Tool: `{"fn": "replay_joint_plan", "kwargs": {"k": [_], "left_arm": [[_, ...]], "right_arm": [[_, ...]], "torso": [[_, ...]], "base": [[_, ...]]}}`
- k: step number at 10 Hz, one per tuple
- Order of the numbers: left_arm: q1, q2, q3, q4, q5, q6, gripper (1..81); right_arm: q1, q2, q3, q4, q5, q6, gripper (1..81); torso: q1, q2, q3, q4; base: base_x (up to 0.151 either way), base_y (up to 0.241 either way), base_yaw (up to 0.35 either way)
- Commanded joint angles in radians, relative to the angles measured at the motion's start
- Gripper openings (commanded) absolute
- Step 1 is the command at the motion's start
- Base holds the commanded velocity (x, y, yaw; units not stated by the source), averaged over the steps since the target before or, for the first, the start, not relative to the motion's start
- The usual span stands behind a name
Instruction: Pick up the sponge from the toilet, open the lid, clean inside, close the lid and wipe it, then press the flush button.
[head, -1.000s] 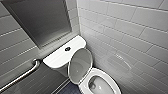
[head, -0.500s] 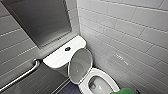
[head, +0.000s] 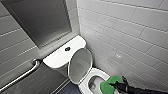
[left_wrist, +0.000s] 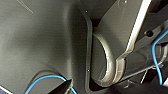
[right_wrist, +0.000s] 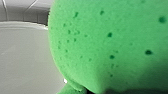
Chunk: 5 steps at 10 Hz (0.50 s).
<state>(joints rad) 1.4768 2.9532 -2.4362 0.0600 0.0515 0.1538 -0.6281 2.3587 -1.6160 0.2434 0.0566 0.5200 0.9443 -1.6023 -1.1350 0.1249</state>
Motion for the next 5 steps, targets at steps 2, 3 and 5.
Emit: {"fn": "replay_joint_plan", "kwargs": {"k": [2,3,5], "left_arm": [[0.021,-0.006,0.006,-0.003,0.085,0.003,81.1],[0.021,-0.008,0.008,-0.005,0.085,0.003,81.1],[0.021,-0.011,0.006,-0.008,0.085,0.003,81.1]], "right_arm": [[0.187,0.093,-0.086,-0.069,-0.181,-0.006,1.0],[0.184,0.121,-0.103,-0.067,-0.179,-0.006,1.0],[0.185,0.168,-0.139,-0.066,-0.179,-0.006,1.0]], "torso": [[0.0,0.0,0.0,0.0],[0.0,0.0,0.0,0.053],[0.0,0.0,0.0,0.104]], "base": [[0.0,0.0,0.0],[0.0,0.0,0.0],[0.0,0.0,0.0]]}}
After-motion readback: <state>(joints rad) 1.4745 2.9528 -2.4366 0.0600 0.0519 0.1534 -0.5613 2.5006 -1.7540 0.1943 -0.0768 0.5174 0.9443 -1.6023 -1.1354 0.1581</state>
